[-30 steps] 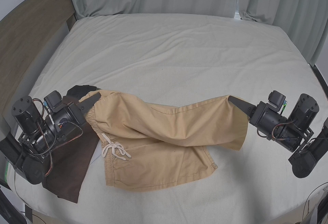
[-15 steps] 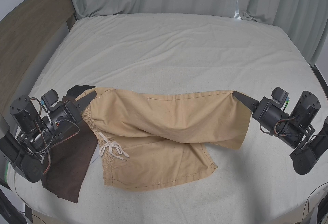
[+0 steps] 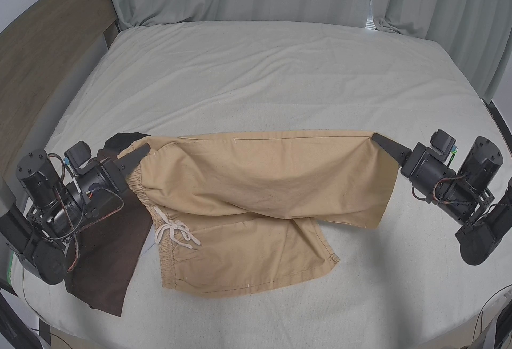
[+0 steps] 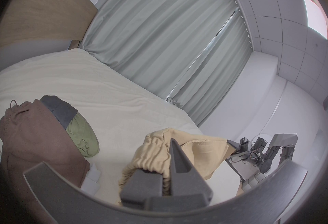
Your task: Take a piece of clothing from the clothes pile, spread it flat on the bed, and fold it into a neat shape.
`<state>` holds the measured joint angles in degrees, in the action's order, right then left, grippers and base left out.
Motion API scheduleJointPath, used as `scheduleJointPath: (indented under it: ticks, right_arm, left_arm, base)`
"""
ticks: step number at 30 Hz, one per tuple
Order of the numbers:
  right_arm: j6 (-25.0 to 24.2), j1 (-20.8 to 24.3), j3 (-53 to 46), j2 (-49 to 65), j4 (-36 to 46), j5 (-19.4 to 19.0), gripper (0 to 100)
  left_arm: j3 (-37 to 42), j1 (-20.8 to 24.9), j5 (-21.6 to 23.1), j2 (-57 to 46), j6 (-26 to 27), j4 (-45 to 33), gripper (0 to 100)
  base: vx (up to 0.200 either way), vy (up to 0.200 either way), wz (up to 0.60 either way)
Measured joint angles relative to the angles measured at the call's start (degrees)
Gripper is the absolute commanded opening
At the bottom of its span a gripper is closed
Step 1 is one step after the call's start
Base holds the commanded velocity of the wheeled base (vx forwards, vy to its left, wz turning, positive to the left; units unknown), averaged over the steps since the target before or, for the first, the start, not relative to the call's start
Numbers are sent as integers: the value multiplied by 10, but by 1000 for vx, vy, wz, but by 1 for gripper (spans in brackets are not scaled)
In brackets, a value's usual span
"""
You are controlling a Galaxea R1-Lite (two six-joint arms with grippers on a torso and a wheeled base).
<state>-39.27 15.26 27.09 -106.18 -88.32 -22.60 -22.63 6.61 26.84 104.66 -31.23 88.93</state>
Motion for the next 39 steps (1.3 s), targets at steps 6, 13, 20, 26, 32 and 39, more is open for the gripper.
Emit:
scheduleJointPath:
  ticks: [6, 13, 20, 26, 32, 39]
  right_arm:
    - [0, -7, 3, -1, 0, 0, 0]
    - [2, -15, 6, -1, 0, -1, 0]
    - [3, -22, 8, -1, 0, -1, 0]
    - [3, -30, 10, -1, 0, -2, 0]
    - [5, -32, 10, -2, 0, -2, 0]
    - [5, -33, 10, -4, 0, -1, 0]
  left_arm:
    - [0, -7, 0, 10, 36, 0, 0]
    - [-2, -11, 0, 23, 44, 0, 0]
    - [-3, -14, 0, 27, 43, 0, 0]
    - [-8, -19, -1, 31, 43, 0, 0]
    - [-9, -20, -1, 33, 43, 0, 0]
    - [-10, -19, -2, 32, 42, 0, 0]
  base:
    - [0, 0, 0]
    - [0, 0, 0]
    - [0, 0, 0]
    - [0, 0, 0]
    - [0, 0, 0]
    - [0, 0, 0]
